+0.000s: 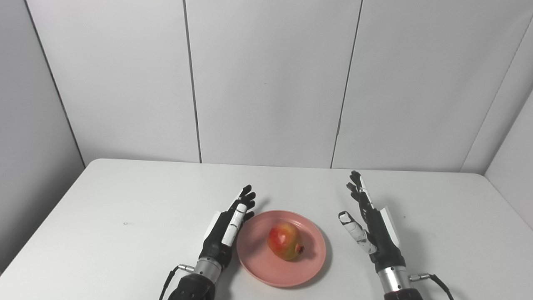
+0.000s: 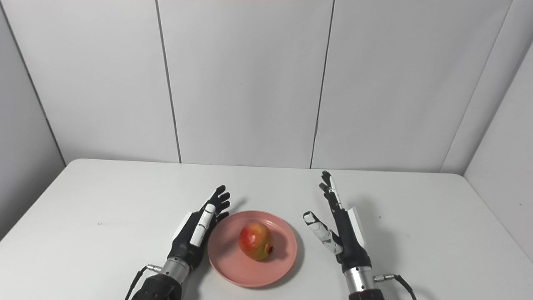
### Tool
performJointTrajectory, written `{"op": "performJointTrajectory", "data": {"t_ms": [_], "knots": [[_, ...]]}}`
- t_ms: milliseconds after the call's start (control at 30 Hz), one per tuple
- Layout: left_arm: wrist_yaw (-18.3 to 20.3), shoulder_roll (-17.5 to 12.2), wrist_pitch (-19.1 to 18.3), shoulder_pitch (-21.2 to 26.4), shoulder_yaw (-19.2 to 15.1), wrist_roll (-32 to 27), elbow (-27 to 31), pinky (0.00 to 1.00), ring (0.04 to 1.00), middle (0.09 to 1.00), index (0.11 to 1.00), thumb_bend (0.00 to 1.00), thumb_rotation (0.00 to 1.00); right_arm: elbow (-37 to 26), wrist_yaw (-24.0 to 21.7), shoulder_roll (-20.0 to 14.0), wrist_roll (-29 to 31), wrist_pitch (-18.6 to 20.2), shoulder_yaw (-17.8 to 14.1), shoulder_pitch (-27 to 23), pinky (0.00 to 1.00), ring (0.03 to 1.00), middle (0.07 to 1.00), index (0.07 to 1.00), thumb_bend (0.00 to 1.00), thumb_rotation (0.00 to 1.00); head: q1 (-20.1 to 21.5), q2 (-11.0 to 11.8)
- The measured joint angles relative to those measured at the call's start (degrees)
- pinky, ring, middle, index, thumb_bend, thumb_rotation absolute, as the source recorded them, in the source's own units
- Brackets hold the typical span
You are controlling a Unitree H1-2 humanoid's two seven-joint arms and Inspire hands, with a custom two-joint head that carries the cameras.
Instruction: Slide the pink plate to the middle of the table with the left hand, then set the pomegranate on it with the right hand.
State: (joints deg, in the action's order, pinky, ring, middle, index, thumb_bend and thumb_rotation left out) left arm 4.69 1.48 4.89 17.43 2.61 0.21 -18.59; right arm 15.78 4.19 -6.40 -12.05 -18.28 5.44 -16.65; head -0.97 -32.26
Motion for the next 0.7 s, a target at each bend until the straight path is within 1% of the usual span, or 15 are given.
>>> {"op": "performJointTrajectory", "data": {"t_ms": [67, 100, 200, 367, 500, 700], "knots": [[-1.42, -0.15, -0.15, -0.29, -0.39, 0.65, 0.39, 0.87, 0.908, 0.916, 0.908, 0.53, 1.00, -0.14, -0.22, 0.32, 0.09, 1.45, -0.16, 0.15, 0.98, 0.971, 0.985, 1.000, 0.59, 1.00, -0.09, -0.09], [-1.56, -0.32, -0.28, -0.44, -0.62, 0.66, 0.63, 0.90, 0.930, 0.936, 0.929, 0.53, 1.00, -0.28, -0.35, 0.51, 0.20, 2.21, -0.23, 0.32, 0.99, 0.984, 0.984, 1.000, 0.58, 0.99, -0.09, -0.26], [-0.55, -0.90, -0.33, -0.58, -1.18, -1.32, 0.91, 0.92, 0.943, 0.953, 0.950, 0.54, 1.00, -0.93, -1.12, 1.29, 2.27, 4.63, -1.05, 0.94, 1.00, 0.994, 0.991, 1.000, 0.56, 0.98, -0.26, -0.35], [-0.08, -1.81, -0.30, -0.58, -1.29, -1.38, 0.91, 0.94, 0.965, 0.979, 0.980, 0.53, 1.00, -1.49, -3.48, 2.15, 7.18, 9.32, -2.53, 1.41, 0.97, 0.973, 0.994, 1.000, 0.61, 0.96, -1.40, 0.00], [-0.26, -2.13, -0.31, -0.58, -1.76, -1.36, 0.92, 0.94, 0.968, 0.985, 0.989, 0.53, 1.00, -2.64, -3.92, 2.62, 8.95, 10.53, -2.97, 2.05, 0.96, 0.967, 1.000, 1.000, 0.59, 0.95, -1.93, 0.18], [-0.86, -2.27, -0.71, -0.58, -2.52, -1.27, 0.99, 0.96, 0.972, 0.993, 0.995, 0.55, 1.00, -2.64, -3.99, 2.96, 10.35, 12.00, -3.17, 2.12, 0.96, 0.968, 1.000, 1.000, 0.61, 0.94, -1.85, 0.44]]}}
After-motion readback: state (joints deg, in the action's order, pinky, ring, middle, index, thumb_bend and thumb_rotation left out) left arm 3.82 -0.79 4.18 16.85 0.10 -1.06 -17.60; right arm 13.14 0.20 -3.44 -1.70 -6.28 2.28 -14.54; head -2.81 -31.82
